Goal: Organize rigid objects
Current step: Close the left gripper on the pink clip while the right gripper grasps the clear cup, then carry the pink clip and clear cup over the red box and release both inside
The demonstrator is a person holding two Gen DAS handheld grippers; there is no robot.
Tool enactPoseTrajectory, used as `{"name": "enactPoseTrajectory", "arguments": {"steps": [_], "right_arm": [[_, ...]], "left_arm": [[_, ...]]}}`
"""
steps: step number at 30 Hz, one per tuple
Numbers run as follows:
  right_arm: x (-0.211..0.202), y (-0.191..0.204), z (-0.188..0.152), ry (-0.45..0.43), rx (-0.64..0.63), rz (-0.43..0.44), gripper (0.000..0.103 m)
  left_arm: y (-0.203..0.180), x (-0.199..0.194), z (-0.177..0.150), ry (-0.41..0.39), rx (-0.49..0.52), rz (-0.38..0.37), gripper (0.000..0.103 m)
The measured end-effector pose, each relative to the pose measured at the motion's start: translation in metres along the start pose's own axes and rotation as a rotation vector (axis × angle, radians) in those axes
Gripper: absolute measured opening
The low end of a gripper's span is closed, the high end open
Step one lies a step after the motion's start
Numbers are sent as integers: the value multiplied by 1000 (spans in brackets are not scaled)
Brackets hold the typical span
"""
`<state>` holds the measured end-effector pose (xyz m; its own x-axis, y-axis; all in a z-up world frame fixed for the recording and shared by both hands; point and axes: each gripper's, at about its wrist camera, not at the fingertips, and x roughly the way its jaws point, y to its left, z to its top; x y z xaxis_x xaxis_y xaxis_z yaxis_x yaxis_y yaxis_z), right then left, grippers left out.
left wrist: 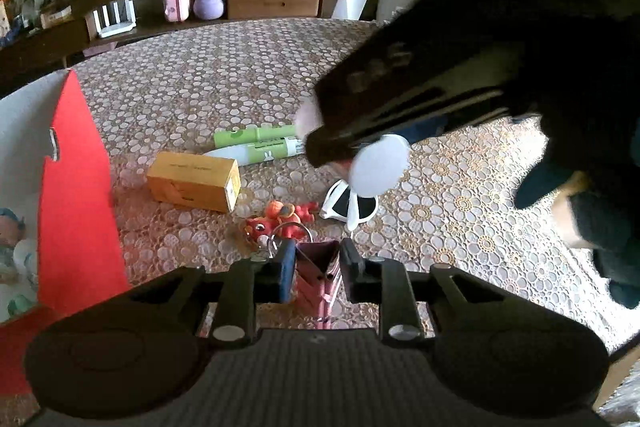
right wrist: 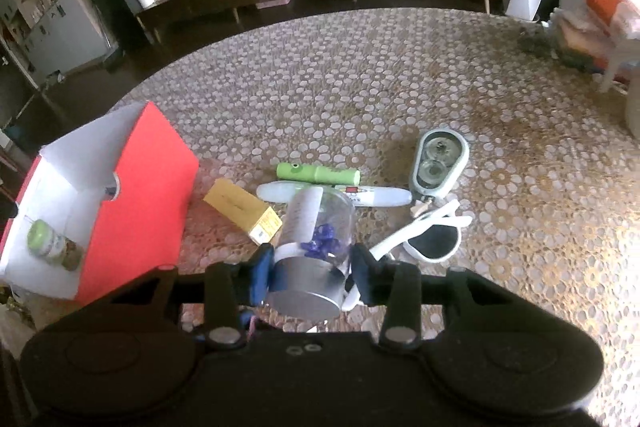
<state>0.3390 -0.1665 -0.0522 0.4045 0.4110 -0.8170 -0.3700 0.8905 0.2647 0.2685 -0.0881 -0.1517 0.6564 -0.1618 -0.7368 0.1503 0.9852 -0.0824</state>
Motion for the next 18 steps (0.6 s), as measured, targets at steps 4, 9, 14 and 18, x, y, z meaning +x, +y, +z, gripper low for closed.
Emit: {"name": "enactPoseTrajectory", "arguments": {"steps": [4, 9, 14, 18], "right_arm": [[-16, -3, -9, -16, 8, -5, 42], [-32, -5, -19, -25, 20, -3, 42], [-49, -1, -25, -41, 14, 3, 42], [-64, 6, -25, -54, -4, 3, 42]], "left_arm": [[5, -6, -1, 4, -17, 1, 23], [9, -20, -7, 2, -35, -6, 23], [12, -36, -7, -2, -48, -12, 23], [19, -52, 0, -9, -78, -19, 23]]}}
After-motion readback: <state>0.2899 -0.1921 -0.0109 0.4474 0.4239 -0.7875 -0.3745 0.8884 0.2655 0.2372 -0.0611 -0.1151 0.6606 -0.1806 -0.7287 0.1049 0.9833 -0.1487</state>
